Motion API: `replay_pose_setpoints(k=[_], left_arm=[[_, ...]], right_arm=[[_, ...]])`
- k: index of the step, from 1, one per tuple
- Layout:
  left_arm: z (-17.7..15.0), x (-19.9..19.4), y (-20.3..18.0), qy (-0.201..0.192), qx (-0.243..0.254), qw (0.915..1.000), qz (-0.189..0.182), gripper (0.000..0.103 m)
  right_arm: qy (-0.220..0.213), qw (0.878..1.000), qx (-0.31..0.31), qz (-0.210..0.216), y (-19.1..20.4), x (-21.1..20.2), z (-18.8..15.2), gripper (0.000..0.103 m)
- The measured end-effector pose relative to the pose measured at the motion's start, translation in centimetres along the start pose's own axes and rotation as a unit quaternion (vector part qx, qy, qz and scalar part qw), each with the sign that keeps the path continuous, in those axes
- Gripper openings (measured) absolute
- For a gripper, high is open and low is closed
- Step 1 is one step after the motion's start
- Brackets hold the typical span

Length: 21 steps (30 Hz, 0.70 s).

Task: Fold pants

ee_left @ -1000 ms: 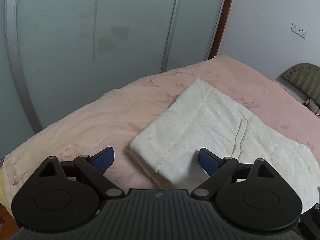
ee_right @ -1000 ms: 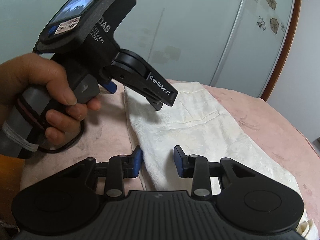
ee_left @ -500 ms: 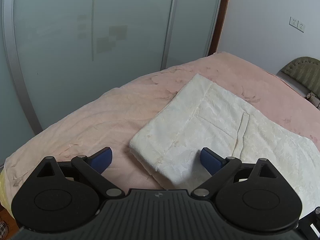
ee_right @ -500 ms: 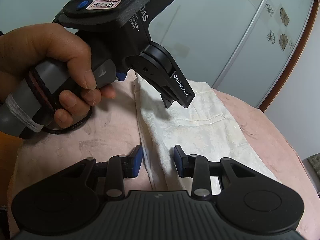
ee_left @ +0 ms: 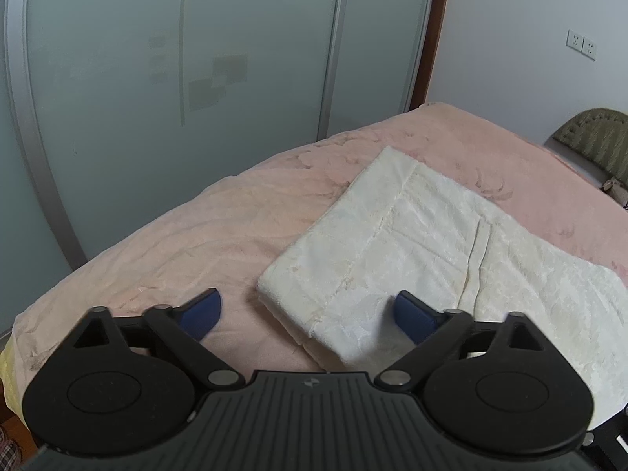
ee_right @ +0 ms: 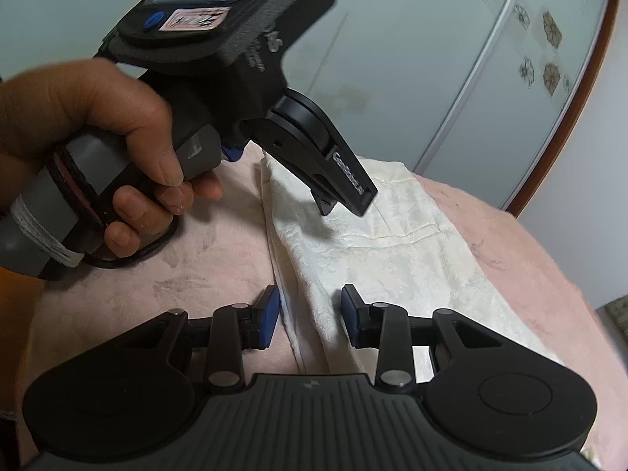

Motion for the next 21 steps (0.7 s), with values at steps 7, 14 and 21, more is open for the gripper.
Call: replay_pose_setpoints(k=[7, 14, 21], left_arm=[[2.5, -3.0, 1.1, -0.076, 0.006, 0.9953, 0.06, 0.075], [3.1, -4.6, -5.9, -0.018, 0.006, 0.9946, -0.102, 0.087], [-1.5, -5.0, -18.7, 0.102, 0.078, 0.9544, -0.27, 0.086]], right_arm=[[-0.032, 0.988, 0.148, 0.016, -6.7, -5.9, -2.1, 0.034], [0.037, 0.947, 0.297, -0.117, -15.0, -12.9, -12.9, 0.034], [0.057, 0.952, 0.274, -0.127, -13.7, -16.1, -15.8, 0.037]])
Point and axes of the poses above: each gripper's, at about its wrist camera, not at the fingertips, and x roughly the way its jaws point, y to its left, z to its top, the point moved 9 cm from there along x, roughly the way its jaws point, and after that the axes turned 5 degrees about -x, right-handed, at the moved point
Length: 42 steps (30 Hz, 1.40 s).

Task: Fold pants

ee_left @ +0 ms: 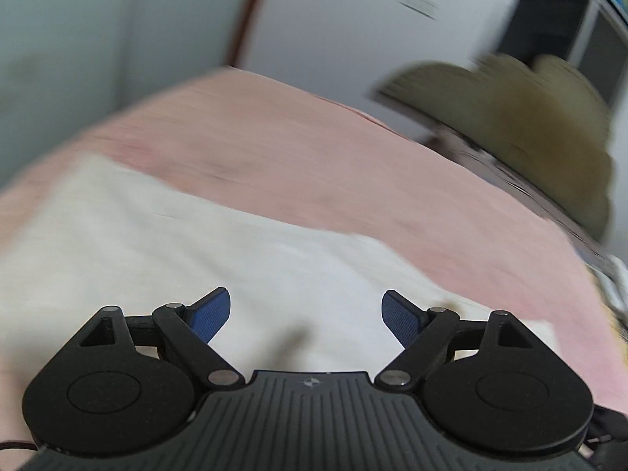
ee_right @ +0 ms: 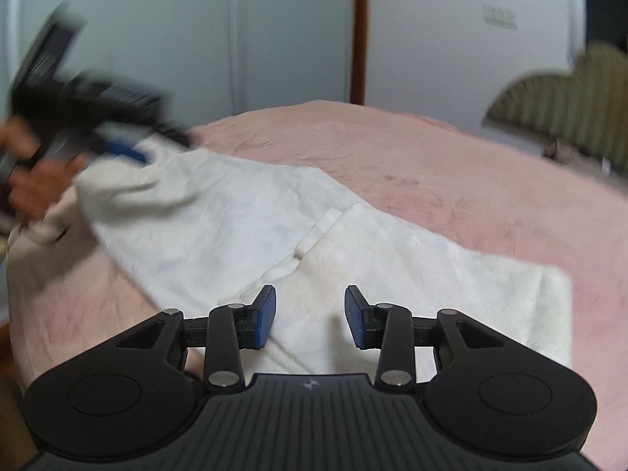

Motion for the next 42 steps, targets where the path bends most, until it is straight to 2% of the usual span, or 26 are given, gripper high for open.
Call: replay_pose_setpoints(k=[3, 7, 9, 11, 13, 16, 20, 21, 23, 25, 27, 28, 29, 30, 31, 32, 34, 36, 38, 40, 42], left_arm=[[-1.4, 1.4, -3.5, 0.045, 0.005, 0.9975, -0.055, 0.086], [-3.9, 2.5, -6.2, 0.105, -0.007, 0.988, -0.113, 0.086], [-4.8, 3.5, -6.8, 0.13, -0.017, 0.9828, -0.13, 0.086], [-5.7, 4.3, -7.3, 0.152, -0.032, 0.9778, -0.14, 0.086], [-6.8, 4.9, -7.9, 0.173, -0.049, 0.9722, -0.15, 0.086], [-8.0, 5.7, -9.3, 0.199, -0.059, 0.9639, -0.167, 0.086], [-8.8, 6.4, -9.9, 0.221, -0.059, 0.958, -0.174, 0.084], [-9.0, 6.7, -10.1, 0.226, -0.059, 0.9566, -0.175, 0.084], [-9.3, 7.1, -10.2, 0.235, -0.068, 0.9534, -0.177, 0.083], [-9.4, 7.2, -10.2, 0.238, -0.074, 0.9509, -0.184, 0.083], [-9.4, 7.4, -10.1, 0.236, -0.077, 0.9515, -0.181, 0.082], [-9.4, 7.4, -10.2, 0.235, -0.074, 0.9517, -0.183, 0.075], [-9.6, 7.2, -10.5, 0.236, -0.067, 0.9512, -0.187, 0.062], [-9.7, 7.2, -10.7, 0.234, -0.054, 0.9538, -0.181, 0.057], [-9.8, 7.1, -10.8, 0.222, -0.037, 0.9596, -0.169, 0.043], [-9.7, 7.1, -10.9, 0.206, -0.017, 0.9658, -0.156, 0.022], [-9.6, 6.6, -10.5, 0.185, -0.001, 0.9723, -0.143, 0.006], [-9.8, 6.0, -9.8, 0.179, 0.0, 0.9735, -0.142, 0.003], [-10.3, 6.0, -8.7, 0.178, 0.0, 0.9748, -0.134, 0.003], [-10.9, 6.2, -8.0, 0.185, -0.008, 0.9732, -0.136, 0.003], [-10.8, 5.9, -7.8, 0.183, -0.015, 0.9719, -0.147, 0.003]], right_arm=[[0.008, 0.999, -0.034, -0.004, 1.0, 0.3, -0.3, 0.037], [0.006, 0.999, -0.048, 0.012, 2.0, 0.5, -0.8, 0.037], [0.015, 0.998, -0.059, -0.012, 1.9, 0.9, -1.1, 0.037], [0.03, 0.997, -0.067, -0.034, 1.6, 1.3, -1.3, 0.037], [0.051, 0.996, -0.069, -0.006, 2.1, 1.7, -1.7, 0.037], [0.048, 0.994, -0.091, -0.027, 2.2, 1.7, -1.8, 0.037], [0.034, 0.996, -0.071, -0.051, 1.3, 2.2, -1.5, 0.036], [0.032, 0.995, -0.078, -0.058, 1.4, 2.5, -1.4, 0.028], [0.031, 0.995, -0.083, -0.054, 1.6, 2.7, -1.4, 0.019], [0.028, 0.995, -0.084, -0.05, 1.8, 2.6, -1.4, 0.016], [0.021, 0.998, -0.056, -0.031, 1.4, 1.9, -1.4, 0.013], [0.016, 0.999, -0.035, -0.018, 1.1, 1.6, -1.4, 0.013], [0.014, 1.0, -0.015, -0.004, 0.9, 1.3, -1.4, 0.013], [0.01, 1.0, 0.003, 0.012, 0.6, 1.0, -1.3, 0.013], [0.006, 1.0, 0.018, 0.021, 0.3, 0.7, -1.2, 0.013], [0.004, 0.999, 0.03, 0.033, 0.2, 0.6, -1.2, 0.013], [-0.005, 0.997, 0.047, 0.062, 0.5, 0.4, -1.0, 0.012], [-0.003, 0.995, 0.043, 0.084, 1.6, 0.5, -0.8, 0.012], [0.016, 0.995, 0.012, 0.096, 2.9, 1.0, -1.2, 0.012], [0.024, 0.993, -0.006, 0.116, 3.3, 0.7, -1.3, 0.013], [0.0, 0.992, 0.009, 0.127, 2.0, -0.8, -0.4, 0.013]])
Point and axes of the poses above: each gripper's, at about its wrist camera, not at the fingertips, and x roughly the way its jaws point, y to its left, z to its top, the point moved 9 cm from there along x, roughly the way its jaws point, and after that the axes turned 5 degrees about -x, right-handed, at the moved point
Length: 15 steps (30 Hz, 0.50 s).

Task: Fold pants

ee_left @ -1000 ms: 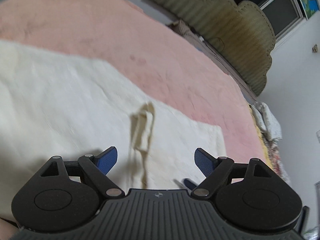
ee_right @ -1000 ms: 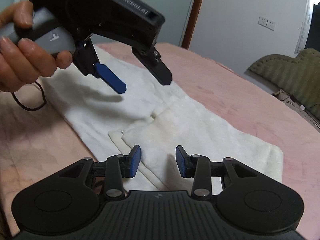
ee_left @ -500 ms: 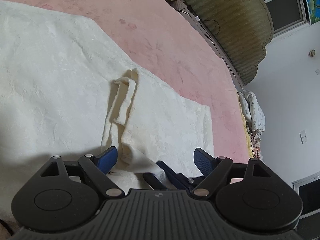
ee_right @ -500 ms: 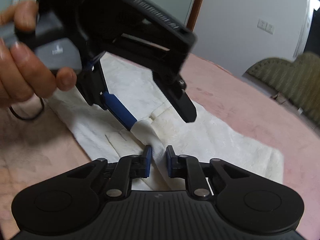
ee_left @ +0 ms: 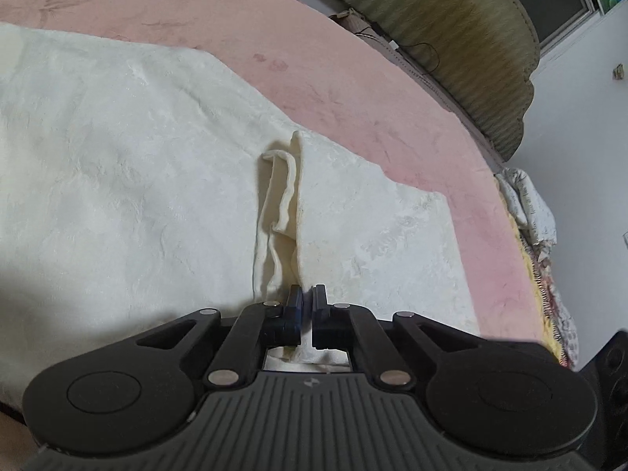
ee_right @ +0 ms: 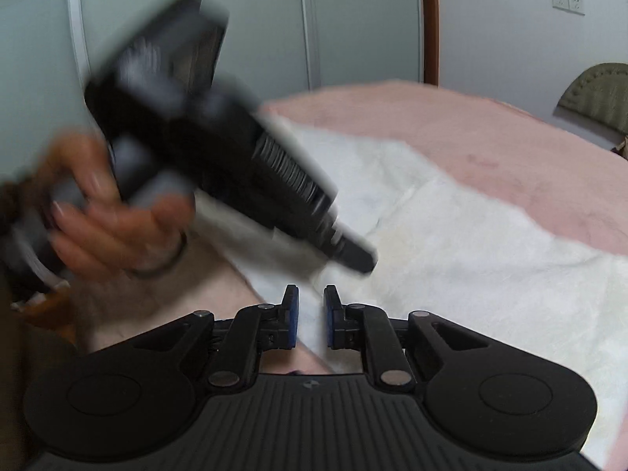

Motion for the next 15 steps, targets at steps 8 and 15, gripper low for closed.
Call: replay_pose_setpoints(k=[8, 15], left_arm=[[-0.7, -1.8, 0.4, -0.01, 0.001, 0.9999, 0.006, 0.002], [-0.2, -2.0, 1.4, -0.009, 0.012, 0.9993, 0.033, 0.0]], right_arm=[[0.03, 0.989, 0.1, -0.101, -7.1, -0.2, -0.6, 0.013], [0.023, 0.994, 0.069, -0.084, -6.9, 0.7, 1.8, 0.014]])
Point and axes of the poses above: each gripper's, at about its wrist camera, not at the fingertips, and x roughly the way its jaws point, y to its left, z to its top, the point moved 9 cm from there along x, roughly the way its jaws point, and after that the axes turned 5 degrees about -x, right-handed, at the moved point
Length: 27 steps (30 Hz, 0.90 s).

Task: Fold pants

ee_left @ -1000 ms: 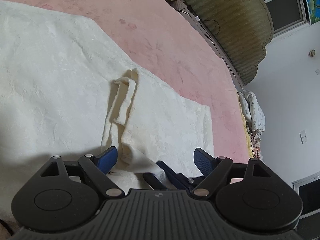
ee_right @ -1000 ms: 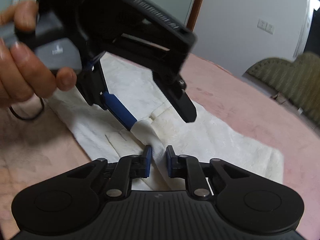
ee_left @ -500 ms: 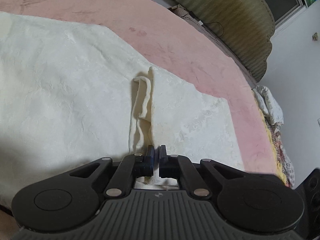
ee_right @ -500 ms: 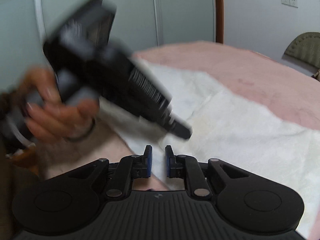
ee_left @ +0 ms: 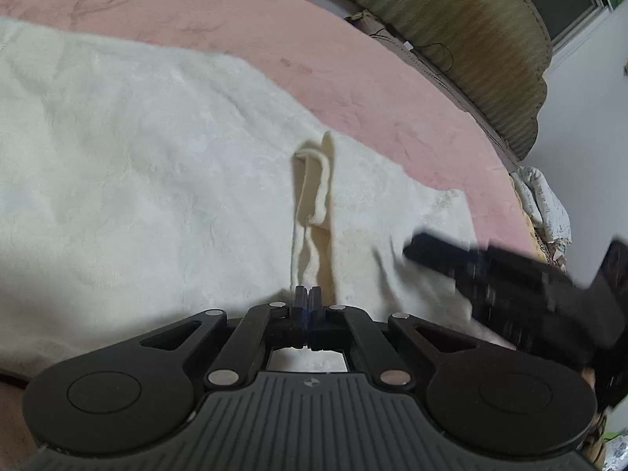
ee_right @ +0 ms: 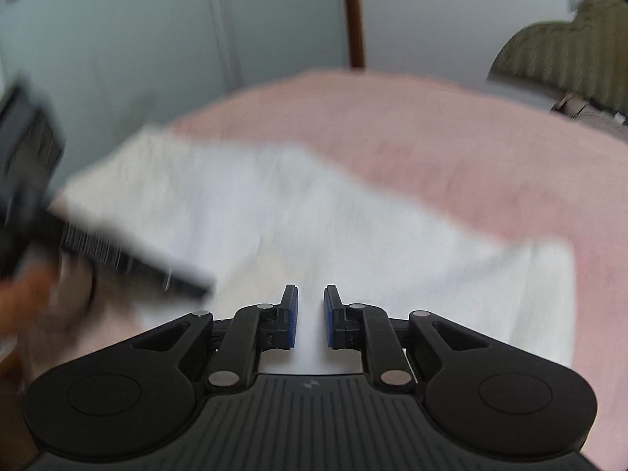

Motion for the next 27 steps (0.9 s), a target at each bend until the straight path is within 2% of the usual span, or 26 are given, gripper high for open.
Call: replay_pose_setpoints(k=[2, 3, 5, 6, 8, 10, 11, 13, 14, 15, 19, 20, 21, 23, 25, 27], left_arm=[[0.6, -0.6, -0.6, -0.016, 0.013, 0.9998, 0.002, 0.012], [0.9, -0.9, -0.6, -0.024, 0.015, 0.9996, 0.007, 0.012], [1.4, -1.5, -0.5, -0.035, 0.02, 0.9991, 0.015, 0.015], [1.8, -1.9, -0.3, -0.039, 0.02, 0.9989, 0.016, 0.016], [2.6, -2.5, 0.4, -0.05, 0.017, 0.9983, 0.024, 0.035], [3.7, -2.7, 1.4, -0.063, 0.004, 0.9972, 0.04, 0.044], [4.3, -2.8, 1.8, -0.069, -0.003, 0.9965, 0.047, 0.044], [5.5, -3.0, 2.2, -0.085, -0.005, 0.9949, 0.055, 0.047], [6.0, -3.2, 2.5, -0.093, -0.006, 0.9935, 0.065, 0.048], [6.3, -3.5, 2.7, -0.102, -0.005, 0.9918, 0.076, 0.048], [6.8, -4.0, 3.3, -0.11, -0.005, 0.9899, 0.089, 0.052], [6.9, -4.0, 3.5, -0.109, -0.006, 0.99, 0.09, 0.052], [6.9, -3.9, 3.8, -0.109, -0.007, 0.9897, 0.093, 0.052], [7.1, -4.1, 4.3, -0.115, -0.004, 0.9876, 0.106, 0.053], [7.3, -4.2, 5.1, -0.127, -0.002, 0.9836, 0.128, 0.053], [7.5, -4.3, 5.6, -0.134, -0.006, 0.9809, 0.14, 0.053]], right_arm=[[-0.007, 1.0, -0.02, -0.007, -0.7, 1.3, 2.0, 0.014], [0.002, 1.0, -0.02, -0.008, -1.4, 2.6, 2.7, 0.014], [0.055, 0.998, -0.017, -0.004, -2.4, 5.8, 2.0, 0.014], [0.094, 0.995, -0.04, 0.008, -2.0, 7.1, 0.9, 0.013], [0.09, 0.991, -0.1, 0.019, -0.8, 6.7, 1.1, 0.014], [0.061, 0.992, -0.091, 0.067, 0.1, 6.1, 3.3, 0.014], [0.046, 0.993, -0.083, 0.071, 0.0, 6.2, 4.4, 0.018], [0.026, 0.995, -0.08, 0.054, -0.9, 7.6, 7.0, 0.037], [0.022, 0.995, -0.08, 0.048, -1.3, 8.6, 7.7, 0.053], [0.021, 0.996, -0.075, 0.048, -1.4, 10.7, 8.5, 0.058], [0.061, 0.994, -0.042, 0.081, -2.1, 16.6, 8.9, 0.057], [0.064, 0.993, -0.036, 0.095, -1.9, 17.2, 8.8, 0.046], [0.062, 0.992, -0.039, 0.107, -1.5, 17.4, 8.6, 0.027], [0.039, 0.991, -0.088, 0.094, -0.2, 16.6, 8.6, 0.009], [0.019, 0.987, -0.139, 0.08, 1.0, 15.6, 8.7, 0.006], [0.009, 0.986, -0.161, 0.053, 1.1, 15.4, 9.1, 0.005]])
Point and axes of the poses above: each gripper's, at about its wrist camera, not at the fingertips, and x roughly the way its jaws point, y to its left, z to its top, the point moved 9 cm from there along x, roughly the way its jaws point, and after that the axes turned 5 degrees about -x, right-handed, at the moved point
